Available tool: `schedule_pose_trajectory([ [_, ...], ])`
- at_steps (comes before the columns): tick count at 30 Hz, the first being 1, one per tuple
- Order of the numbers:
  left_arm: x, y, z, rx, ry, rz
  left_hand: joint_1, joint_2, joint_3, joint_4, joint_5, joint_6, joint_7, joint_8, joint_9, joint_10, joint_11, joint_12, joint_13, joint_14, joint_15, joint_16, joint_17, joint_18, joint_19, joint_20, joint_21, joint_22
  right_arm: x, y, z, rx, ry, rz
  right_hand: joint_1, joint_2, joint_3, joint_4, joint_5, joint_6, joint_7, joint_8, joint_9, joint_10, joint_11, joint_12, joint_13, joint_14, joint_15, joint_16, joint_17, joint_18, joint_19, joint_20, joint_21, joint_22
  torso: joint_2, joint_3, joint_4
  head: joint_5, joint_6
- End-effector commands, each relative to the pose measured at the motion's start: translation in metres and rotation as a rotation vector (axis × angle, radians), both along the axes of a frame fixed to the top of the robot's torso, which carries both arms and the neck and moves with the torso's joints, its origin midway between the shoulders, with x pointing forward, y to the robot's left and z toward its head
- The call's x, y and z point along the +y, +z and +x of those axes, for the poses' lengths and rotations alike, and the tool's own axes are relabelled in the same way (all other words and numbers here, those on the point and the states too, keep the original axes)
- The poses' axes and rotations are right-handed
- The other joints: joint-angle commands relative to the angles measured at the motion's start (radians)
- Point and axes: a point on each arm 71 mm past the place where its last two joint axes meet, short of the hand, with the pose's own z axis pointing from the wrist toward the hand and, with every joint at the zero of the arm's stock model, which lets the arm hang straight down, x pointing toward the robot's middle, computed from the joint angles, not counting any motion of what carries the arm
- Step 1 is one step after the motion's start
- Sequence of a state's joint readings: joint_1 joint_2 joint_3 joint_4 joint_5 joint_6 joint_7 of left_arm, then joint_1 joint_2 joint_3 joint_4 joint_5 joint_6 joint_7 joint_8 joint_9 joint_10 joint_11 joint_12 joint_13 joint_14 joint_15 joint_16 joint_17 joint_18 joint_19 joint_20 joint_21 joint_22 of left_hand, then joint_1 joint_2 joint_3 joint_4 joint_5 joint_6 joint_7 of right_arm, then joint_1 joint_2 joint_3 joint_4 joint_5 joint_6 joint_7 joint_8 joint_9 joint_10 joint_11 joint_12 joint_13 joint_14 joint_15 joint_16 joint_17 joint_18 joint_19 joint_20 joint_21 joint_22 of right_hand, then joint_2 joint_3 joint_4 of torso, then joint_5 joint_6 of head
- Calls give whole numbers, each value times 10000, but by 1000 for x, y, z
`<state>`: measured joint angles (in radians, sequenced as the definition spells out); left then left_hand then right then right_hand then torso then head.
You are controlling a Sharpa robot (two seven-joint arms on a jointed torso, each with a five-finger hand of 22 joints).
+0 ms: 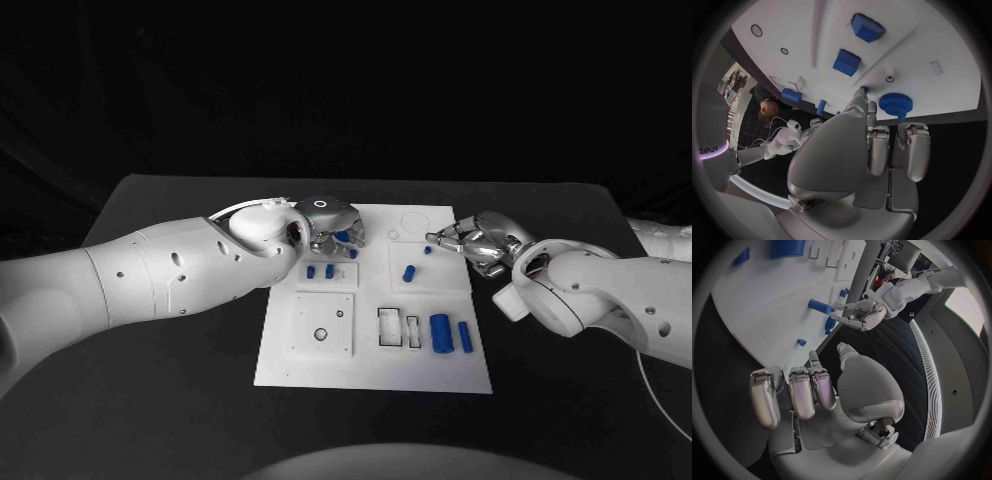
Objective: Assemble the parts on the task board
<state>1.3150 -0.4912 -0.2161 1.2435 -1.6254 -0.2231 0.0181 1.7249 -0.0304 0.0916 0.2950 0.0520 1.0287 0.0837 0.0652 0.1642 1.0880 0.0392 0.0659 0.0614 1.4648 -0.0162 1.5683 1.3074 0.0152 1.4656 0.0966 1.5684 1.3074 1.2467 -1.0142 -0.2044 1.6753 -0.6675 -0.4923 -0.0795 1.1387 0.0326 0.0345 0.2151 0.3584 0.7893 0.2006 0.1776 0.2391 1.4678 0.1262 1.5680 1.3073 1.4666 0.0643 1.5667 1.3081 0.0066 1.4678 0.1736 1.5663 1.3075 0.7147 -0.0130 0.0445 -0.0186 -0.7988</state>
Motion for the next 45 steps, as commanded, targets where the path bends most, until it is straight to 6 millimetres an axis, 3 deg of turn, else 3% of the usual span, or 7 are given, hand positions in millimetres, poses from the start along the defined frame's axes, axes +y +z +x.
schedule_pose_trajectory([
  [1, -3, -2, -1, 153, -187, 206, 33, 86, 70, -21, -45, 1, -21, 15, -15, -39, -17, -21, -4, 1060, -44, 25, 2634, -152, 1052, -61, 24, 2634, 2, -1, -1, 78, 167, -32, -27, 112, -61, 6, 43, 67, 41, 43, -3, 1030, 68, 28, 2635, 1042, 81, 41, 2627, -66, 1030, 81, 45, 2633, -3, 1, 0, -3, -5],
  [36, -8, -8, -2, 497, -340, 807, 355, 10, 554, -61, -43, 182, -64, 41, -122, 102, -83, -20, -6, 1060, -2, 25, 2634, -152, 1052, -50, 24, 2634, 2, -2, -1, 285, 138, 71, -40, 108, -87, 23, 46, 66, 41, 49, -6, 1030, 69, 28, 2635, 1042, 81, 41, 2627, -66, 1030, 81, 45, 2633, -1, -1, 2, -14, -34],
  [45, -7, -7, -2, 384, -309, 778, 325, -123, 613, -42, -44, 96, -35, -11, -182, 7, -45, -59, -19, 1060, 32, 25, 2634, -152, 1052, -44, 24, 2634, 2, -2, -1, 312, 137, 63, -44, 107, -97, 30, 48, 65, 41, 50, -7, 1030, 69, 28, 2635, 1042, 81, 41, 2627, -66, 1030, 81, 45, 2633, 3, 2, 3, -14, -34],
])
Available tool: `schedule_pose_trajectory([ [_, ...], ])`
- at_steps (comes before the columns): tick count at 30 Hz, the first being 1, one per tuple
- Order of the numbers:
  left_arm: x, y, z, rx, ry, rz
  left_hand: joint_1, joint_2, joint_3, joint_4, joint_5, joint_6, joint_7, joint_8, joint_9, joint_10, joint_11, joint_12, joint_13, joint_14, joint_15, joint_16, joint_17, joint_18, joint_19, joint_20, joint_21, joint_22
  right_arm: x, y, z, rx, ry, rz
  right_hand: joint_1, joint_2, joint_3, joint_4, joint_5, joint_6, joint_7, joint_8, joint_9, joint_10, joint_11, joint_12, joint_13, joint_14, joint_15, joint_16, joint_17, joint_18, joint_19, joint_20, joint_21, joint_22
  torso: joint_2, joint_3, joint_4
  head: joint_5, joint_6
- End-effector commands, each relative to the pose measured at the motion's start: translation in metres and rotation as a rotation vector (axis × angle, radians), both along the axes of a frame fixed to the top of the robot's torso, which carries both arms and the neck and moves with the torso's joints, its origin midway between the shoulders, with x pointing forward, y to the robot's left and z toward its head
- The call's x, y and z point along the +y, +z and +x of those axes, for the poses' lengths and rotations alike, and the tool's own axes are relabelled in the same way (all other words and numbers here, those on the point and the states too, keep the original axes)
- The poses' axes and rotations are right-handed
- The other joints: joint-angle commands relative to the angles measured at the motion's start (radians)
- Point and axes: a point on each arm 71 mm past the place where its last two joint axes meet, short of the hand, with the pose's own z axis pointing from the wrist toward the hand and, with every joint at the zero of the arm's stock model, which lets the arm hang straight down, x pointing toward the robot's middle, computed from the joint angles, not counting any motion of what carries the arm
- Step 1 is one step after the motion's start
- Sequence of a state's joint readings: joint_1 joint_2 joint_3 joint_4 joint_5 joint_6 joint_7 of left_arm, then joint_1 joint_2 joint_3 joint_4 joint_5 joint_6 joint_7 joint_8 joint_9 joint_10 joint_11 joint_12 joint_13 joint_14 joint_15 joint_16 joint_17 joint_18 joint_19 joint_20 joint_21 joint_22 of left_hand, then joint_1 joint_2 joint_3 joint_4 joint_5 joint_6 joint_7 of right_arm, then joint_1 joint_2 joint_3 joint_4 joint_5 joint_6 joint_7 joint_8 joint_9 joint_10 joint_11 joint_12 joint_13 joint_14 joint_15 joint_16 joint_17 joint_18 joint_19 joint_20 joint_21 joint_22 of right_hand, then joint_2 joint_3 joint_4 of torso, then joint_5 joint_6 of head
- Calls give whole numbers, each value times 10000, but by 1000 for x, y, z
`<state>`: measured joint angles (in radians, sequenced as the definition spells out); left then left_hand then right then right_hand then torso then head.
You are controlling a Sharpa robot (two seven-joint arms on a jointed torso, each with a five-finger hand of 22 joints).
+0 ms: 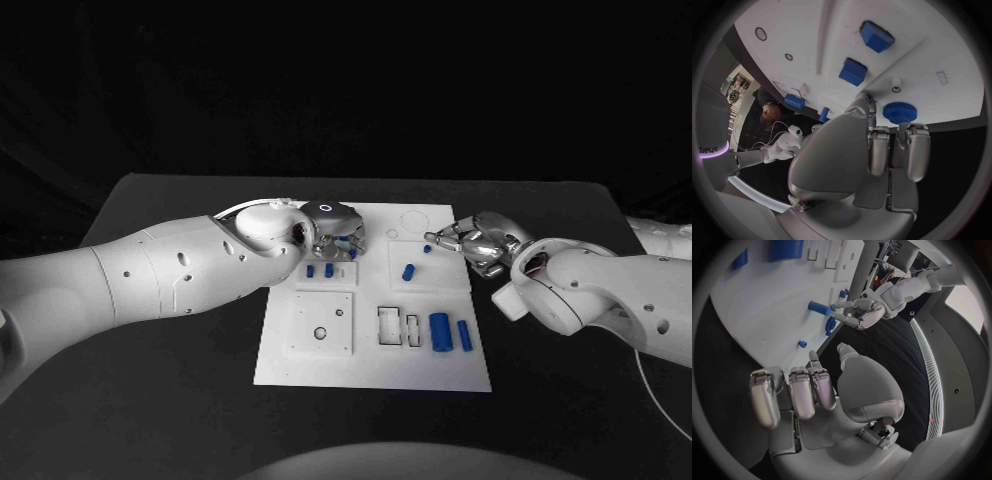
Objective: Assemble the parts on the task board
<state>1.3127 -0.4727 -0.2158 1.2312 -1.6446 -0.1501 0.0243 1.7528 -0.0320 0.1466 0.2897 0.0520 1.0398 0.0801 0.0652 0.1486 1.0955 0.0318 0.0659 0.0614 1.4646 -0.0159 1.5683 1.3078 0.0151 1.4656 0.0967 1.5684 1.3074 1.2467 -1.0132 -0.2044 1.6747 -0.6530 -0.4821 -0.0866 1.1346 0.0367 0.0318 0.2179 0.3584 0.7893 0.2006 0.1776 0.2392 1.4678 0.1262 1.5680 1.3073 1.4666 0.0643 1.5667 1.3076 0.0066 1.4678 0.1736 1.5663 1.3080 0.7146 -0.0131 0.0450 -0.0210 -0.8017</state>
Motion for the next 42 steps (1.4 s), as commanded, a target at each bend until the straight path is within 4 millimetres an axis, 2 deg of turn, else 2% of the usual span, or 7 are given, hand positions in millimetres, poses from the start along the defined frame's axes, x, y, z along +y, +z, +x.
schedule_pose_trajectory([
  [1, -1, -1, -1, -5, -74, 163, 32, -138, 75, 15, -45, -61, 8, -28, -45, -120, 38, -69, -21, 1062, 38, 25, 2630, -151, 1052, -43, 24, 2634, 2, -1, -1, 113, 152, -11, -3, 66, -70, 2, 49, 65, 41, 50, -8, 1030, 69, 28, 2635, 1042, 81, 41, 2632, -66, 1030, 81, 45, 2628, 1, 3, -3, 10, -10],
  [10, 0, -2, 0, 37, -69, 216, -21, -195, 150, 18, -45, -175, 27, -40, -108, -239, 61, -65, -19, 1062, 73, 25, 2630, -151, 1052, -31, 24, 2634, 2, -1, -1, 124, 153, -16, -3, 66, -70, 2, 49, 65, 41, 50, -8, 1030, 69, 28, 2635, 1042, 81, 41, 2632, -66, 1030, 81, 45, 2628, -2, 2, 0, 10, -12],
  [12, 0, -2, 0, 52, -72, 232, -28, -206, 170, 17, -44, -203, 30, -41, -122, -270, 65, -65, -19, 1062, 79, 25, 2630, -151, 1052, -28, 24, 2634, 2, -1, -1, 129, 154, -17, -13, 69, -82, 15, 54, 62, 42, 52, -10, 1030, 70, 28, 2635, 1042, 81, 41, 2632, -66, 1030, 82, 45, 2628, -2, 1, 2, 10, -47],
  [20, 0, -2, 0, -75, -65, 263, -44, -215, 200, 18, -44, -225, 37, -34, -139, -293, 73, -58, -16, 1062, 87, 25, 2630, -151, 1052, -24, 24, 2634, 2, -1, 0, 134, 163, -20, -13, 69, -82, 15, 54, 62, 42, 52, -10, 1030, 70, 28, 2635, 1042, 81, 41, 2632, -66, 1030, 82, 45, 2628, -1, 3, 4, 12, -11],
  [30, 2, -2, 1, -74, -33, 306, -93, -193, 269, 22, -44, -188, 44, 1, -153, -252, 77, -27, -5, 1062, 97, 25, 2630, -151, 1052, -16, 24, 2634, 2, -1, 0, 161, 168, -29, -13, 69, -82, 15, 54, 62, 42, 52, -10, 1030, 70, 28, 2635, 1042, 81, 41, 2632, -66, 1030, 82, 45, 2628, 5, 1, -1, 12, -22],
  [42, -2, -1, -1, -73, -273, 232, -188, -108, 587, 3, -44, 318, -2, 205, -118, 258, -11, 97, 19, 1062, -1, 25, 2630, -151, 1052, -20, 24, 2634, 2, -2, -1, 192, 183, -32, -13, 69, -82, 15, 54, 62, 42, 52, -10, 1030, 70, 28, 2635, 1042, 81, 41, 2632, -66, 1030, 82, 45, 2628, 3, -1, -1, 20, -40],
])
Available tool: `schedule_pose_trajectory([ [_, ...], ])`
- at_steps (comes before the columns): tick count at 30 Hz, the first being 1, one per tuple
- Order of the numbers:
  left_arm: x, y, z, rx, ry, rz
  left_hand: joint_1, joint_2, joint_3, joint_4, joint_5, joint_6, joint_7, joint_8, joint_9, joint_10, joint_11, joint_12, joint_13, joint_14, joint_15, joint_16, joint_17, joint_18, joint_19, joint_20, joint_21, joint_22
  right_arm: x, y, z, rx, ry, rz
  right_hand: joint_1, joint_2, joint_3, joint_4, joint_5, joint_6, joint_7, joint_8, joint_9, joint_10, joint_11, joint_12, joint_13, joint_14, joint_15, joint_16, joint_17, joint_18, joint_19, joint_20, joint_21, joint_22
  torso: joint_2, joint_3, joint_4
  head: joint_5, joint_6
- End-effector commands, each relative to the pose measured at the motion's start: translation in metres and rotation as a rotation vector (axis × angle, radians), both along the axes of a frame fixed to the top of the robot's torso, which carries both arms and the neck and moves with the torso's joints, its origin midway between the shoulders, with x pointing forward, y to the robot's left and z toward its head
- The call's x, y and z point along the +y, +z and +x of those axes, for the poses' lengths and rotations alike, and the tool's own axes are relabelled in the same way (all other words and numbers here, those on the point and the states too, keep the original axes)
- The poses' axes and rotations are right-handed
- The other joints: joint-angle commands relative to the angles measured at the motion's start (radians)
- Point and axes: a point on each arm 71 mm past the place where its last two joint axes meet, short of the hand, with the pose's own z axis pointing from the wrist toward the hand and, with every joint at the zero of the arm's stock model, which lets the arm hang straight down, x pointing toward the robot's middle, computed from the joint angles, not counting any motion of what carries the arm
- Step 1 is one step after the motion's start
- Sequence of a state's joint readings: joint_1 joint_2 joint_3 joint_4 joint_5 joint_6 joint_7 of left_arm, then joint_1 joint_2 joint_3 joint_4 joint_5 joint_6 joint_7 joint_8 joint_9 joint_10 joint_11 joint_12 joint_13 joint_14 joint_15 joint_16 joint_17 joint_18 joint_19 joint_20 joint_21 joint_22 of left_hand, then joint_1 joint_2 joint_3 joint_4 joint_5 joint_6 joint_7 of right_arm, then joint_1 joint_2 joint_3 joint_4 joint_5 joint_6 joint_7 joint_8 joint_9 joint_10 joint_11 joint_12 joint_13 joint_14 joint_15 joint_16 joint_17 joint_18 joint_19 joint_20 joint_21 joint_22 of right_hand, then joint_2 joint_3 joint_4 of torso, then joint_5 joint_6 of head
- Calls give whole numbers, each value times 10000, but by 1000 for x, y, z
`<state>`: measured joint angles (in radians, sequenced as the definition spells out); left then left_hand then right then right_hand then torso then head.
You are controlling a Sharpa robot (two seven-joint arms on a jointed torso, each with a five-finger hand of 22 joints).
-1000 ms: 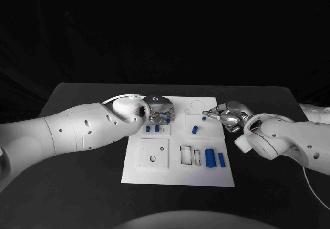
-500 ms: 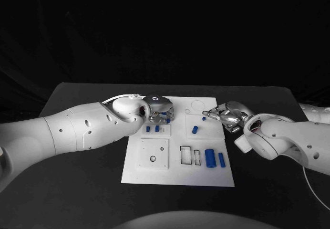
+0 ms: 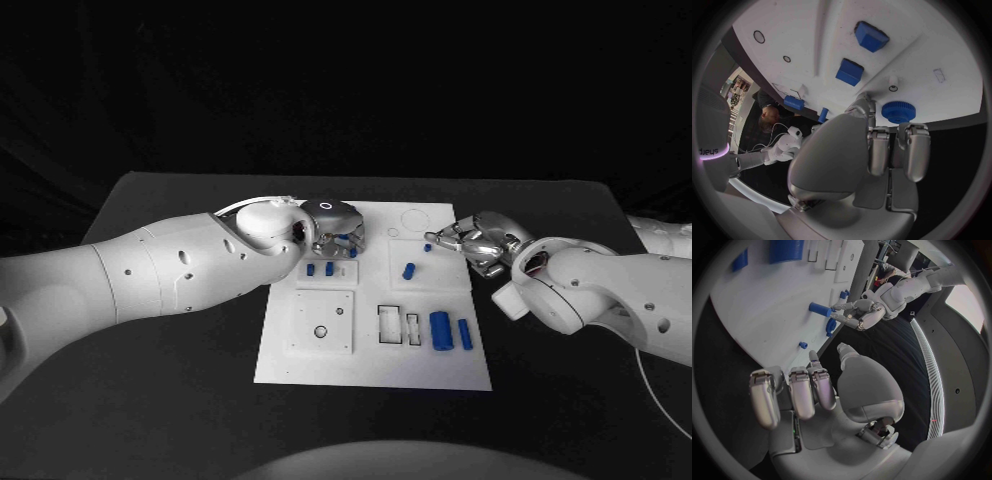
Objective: Assemble the parts on the task board
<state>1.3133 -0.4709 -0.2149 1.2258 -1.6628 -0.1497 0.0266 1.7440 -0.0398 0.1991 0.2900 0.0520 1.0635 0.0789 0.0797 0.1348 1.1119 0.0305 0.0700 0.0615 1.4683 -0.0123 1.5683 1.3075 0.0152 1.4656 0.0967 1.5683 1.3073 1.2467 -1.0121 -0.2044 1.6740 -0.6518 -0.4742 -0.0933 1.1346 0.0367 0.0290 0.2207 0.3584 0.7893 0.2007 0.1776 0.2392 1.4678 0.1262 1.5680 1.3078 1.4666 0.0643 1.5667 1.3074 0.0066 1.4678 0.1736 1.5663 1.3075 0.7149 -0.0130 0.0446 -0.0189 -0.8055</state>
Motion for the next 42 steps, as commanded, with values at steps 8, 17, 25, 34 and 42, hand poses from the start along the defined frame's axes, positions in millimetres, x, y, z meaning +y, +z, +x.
schedule_pose_trajectory([
  [8, -3, -1, -2, 23, -304, 46, -122, -34, 236, -37, -44, 498, 30, 210, 70, 545, -16, 129, 26, 1025, -49, 25, 2633, -152, 1052, -36, 25, 2634, 1, -1, -1, 86, 142, -22, -13, 70, -54, -13, 54, 62, 41, 52, -10, 1030, 69, 28, 2630, 1042, 81, 41, 2634, -66, 1030, 82, 45, 2633, -6, 2, 1, -21, 11],
  [17, -3, 1, -3, -219, -413, -238, -122, -89, 344, -49, -46, 709, 95, 263, 88, 833, 34, 133, 19, 1025, 4, 25, 2633, -152, 1052, -36, 25, 2634, 1, -1, 0, 71, 134, -27, -13, 70, -54, -13, 54, 62, 41, 52, -10, 1030, 69, 28, 2630, 1042, 81, 41, 2634, -66, 1030, 82, 45, 2633, -9, -4, 17, -38, 45],
  [25, 1, 7, -6, -613, -525, -704, -118, -121, 370, -53, -45, 750, 109, 265, 88, 898, 46, 121, 16, 1025, 21, 25, 2633, -152, 1052, -33, 25, 2634, 0, -2, 0, 86, 129, -43, -13, 70, -54, -13, 54, 62, 41, 52, -10, 1030, 69, 28, 2630, 1042, 81, 41, 2634, -66, 1030, 82, 45, 2633, -20, 0, 19, -20, 62],
  [34, 8, 27, -8, -1128, -547, -1086, -142, -152, 387, -33, -46, 786, 123, 265, 87, 953, 62, 105, 14, 1025, 37, 25, 2633, -152, 1052, -28, 25, 2634, 0, -3, 0, 128, 138, -53, -24, 81, -79, 9, 65, 60, 42, 58, -15, 1030, 69, 28, 2630, 1042, 82, 41, 2634, -66, 1030, 82, 45, 2633, -19, 9, 12, 6, 98],
  [42, 20, 40, -8, -1289, -395, -1043, -163, -153, 397, -17, -46, 804, 122, 266, 88, 968, 63, 93, 12, 1025, 42, 25, 2633, -152, 1052, -26, 25, 2634, 0, -4, 0, 149, 132, -63, -24, 81, -79, 9, 65, 60, 42, 58, -15, 1030, 69, 28, 2630, 1042, 82, 41, 2634, -66, 1030, 82, 45, 2633, -3, 5, 9, -1, 126],
])
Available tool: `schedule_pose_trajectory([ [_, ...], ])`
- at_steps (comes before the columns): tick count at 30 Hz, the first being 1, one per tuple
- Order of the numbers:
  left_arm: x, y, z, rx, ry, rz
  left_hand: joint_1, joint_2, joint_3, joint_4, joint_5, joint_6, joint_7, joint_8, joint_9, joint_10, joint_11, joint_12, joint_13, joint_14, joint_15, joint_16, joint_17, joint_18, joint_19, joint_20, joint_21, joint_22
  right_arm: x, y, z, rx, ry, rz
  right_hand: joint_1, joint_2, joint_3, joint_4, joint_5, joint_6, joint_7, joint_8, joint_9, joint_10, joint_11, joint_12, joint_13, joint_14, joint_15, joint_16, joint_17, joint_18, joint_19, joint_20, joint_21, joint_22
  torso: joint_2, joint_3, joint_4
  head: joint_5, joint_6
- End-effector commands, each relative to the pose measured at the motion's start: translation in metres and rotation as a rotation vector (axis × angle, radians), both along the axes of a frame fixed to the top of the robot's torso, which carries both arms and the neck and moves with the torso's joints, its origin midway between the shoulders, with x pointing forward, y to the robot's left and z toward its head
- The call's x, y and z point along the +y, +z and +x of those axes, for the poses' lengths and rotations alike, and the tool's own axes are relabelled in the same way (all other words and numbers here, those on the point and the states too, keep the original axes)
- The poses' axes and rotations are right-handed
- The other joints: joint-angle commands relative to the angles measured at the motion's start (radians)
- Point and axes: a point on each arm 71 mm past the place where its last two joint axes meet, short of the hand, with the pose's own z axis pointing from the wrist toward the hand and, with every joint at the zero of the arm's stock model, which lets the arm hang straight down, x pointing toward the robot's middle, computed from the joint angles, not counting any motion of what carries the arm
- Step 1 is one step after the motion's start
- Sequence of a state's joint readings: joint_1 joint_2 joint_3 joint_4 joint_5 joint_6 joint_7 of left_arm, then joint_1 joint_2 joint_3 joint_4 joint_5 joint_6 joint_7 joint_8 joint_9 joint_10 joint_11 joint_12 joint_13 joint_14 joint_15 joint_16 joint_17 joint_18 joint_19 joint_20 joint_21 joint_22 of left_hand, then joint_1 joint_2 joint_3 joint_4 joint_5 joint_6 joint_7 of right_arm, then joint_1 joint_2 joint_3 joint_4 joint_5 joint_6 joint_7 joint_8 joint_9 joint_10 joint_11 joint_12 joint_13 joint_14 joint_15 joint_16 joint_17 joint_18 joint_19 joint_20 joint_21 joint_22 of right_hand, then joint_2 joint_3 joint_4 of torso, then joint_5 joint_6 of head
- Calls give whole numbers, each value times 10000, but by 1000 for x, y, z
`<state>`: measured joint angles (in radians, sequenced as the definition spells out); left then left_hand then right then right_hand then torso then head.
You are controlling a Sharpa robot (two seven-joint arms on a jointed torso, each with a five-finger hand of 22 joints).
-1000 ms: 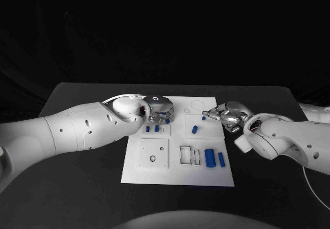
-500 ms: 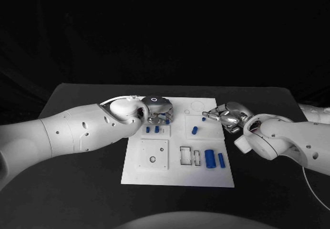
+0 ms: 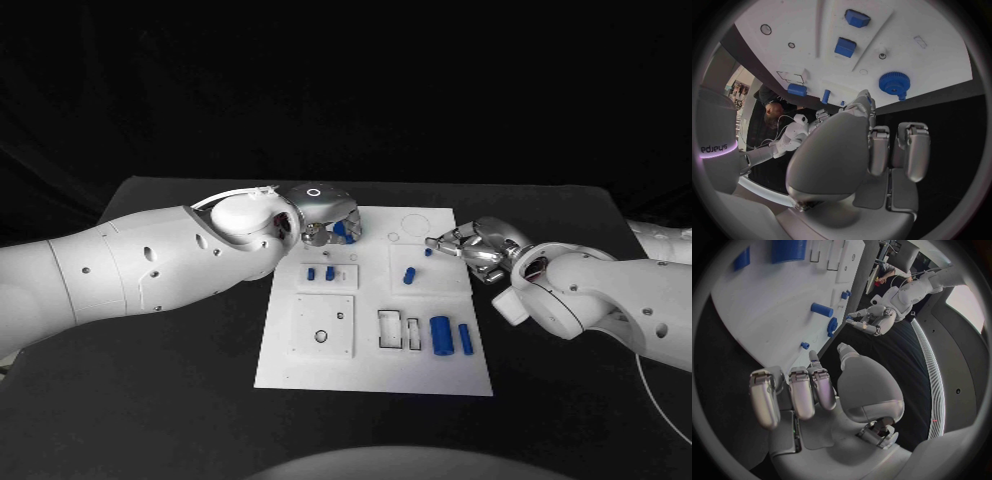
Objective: Assemble the parts on the task board
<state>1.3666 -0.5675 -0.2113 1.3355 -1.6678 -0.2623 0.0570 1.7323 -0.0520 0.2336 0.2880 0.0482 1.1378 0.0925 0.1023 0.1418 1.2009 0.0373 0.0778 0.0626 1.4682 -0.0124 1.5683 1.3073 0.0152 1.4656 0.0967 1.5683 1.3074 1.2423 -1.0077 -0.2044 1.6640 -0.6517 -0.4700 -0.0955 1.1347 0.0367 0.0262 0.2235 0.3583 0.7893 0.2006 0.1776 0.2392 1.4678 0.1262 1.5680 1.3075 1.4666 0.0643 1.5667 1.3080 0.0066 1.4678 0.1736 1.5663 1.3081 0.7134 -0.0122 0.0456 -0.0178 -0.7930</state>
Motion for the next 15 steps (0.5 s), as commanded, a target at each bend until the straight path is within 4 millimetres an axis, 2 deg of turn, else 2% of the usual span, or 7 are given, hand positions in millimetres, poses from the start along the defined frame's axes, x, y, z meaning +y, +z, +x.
schedule_pose_trajectory([
  [1, 3, 3, -1, -135, 13, -38, -52, -28, 58, 7, -8, 67, -16, 41, 17, 84, -8, 11, 0, 1026, 44, 25, 2635, -152, 1052, -25, 25, 2634, 1, -1, -1, 77, 153, -24, -25, 81, -51, -19, 65, 59, 42, 58, -14, 1030, 69, 28, 2633, 1042, 82, 41, 2628, -66, 1030, 82, 45, 2627, 14, -4, -1, -12, -1],
  [15, 26, 2, 1, 233, 466, 430, -118, -33, 87, 32, -8, 70, -38, 18, 7, 85, -21, -42, -9, 1026, 43, 25, 2635, -152, 1052, -20, 25, 2634, 1, -2, -1, 125, 142, -43, -25, 81, -51, -19, 65, 59, 42, 58, -14, 1030, 69, 28, 2633, 1042, 82, 41, 2628, -66, 1030, 82, 45, 2627, 16, -9, 5, 19, -39],
])
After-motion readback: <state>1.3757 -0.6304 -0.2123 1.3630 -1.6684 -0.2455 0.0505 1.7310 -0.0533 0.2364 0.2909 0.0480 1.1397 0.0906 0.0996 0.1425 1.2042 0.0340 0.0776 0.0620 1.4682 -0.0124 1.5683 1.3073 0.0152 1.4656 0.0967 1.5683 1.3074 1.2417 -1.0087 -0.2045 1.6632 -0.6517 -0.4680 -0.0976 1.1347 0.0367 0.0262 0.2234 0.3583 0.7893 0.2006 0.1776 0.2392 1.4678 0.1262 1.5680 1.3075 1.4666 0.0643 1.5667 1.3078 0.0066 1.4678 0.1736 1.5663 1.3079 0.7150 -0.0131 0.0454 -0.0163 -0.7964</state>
